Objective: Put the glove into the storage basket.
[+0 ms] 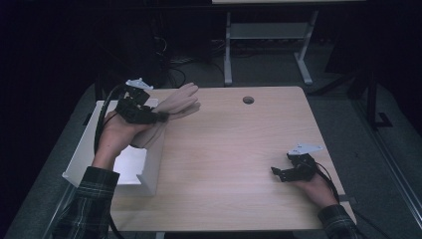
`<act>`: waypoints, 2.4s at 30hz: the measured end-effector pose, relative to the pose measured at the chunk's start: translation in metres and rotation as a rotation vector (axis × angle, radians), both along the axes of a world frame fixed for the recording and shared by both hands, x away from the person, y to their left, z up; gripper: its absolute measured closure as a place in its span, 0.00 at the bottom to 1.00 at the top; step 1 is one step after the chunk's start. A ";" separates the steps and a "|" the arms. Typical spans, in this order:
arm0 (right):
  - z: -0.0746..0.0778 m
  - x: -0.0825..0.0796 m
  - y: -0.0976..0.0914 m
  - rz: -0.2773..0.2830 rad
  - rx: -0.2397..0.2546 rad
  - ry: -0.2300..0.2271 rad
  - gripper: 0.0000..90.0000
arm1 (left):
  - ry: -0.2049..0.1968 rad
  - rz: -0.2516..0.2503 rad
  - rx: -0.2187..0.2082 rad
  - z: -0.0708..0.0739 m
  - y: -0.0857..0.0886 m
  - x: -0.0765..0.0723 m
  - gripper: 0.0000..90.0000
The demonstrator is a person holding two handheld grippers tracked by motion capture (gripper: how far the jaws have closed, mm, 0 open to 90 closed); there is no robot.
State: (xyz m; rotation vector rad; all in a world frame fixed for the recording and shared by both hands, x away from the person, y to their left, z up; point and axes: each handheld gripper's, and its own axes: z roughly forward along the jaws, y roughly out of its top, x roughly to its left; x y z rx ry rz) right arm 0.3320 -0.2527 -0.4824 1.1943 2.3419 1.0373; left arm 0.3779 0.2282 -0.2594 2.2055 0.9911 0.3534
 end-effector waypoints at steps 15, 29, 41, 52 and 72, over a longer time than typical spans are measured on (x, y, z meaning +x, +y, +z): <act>0.000 0.000 0.000 0.000 0.000 0.000 0.14 | -0.010 0.104 -0.019 -0.002 0.043 -0.008 0.76; 0.000 0.000 0.000 0.000 0.000 0.000 0.14 | -0.016 0.199 -0.024 -0.011 0.078 -0.018 0.76; 0.000 0.000 0.000 0.001 -0.005 0.000 0.14 | -0.001 0.309 -0.041 -0.029 0.102 -0.028 0.76; 0.000 0.000 0.000 -0.001 -0.002 0.001 0.14 | 0.024 0.367 -0.045 -0.060 0.114 -0.029 0.76; 0.000 0.000 0.000 0.001 -0.005 0.001 0.14 | 0.075 0.398 -0.016 -0.109 0.110 -0.015 0.76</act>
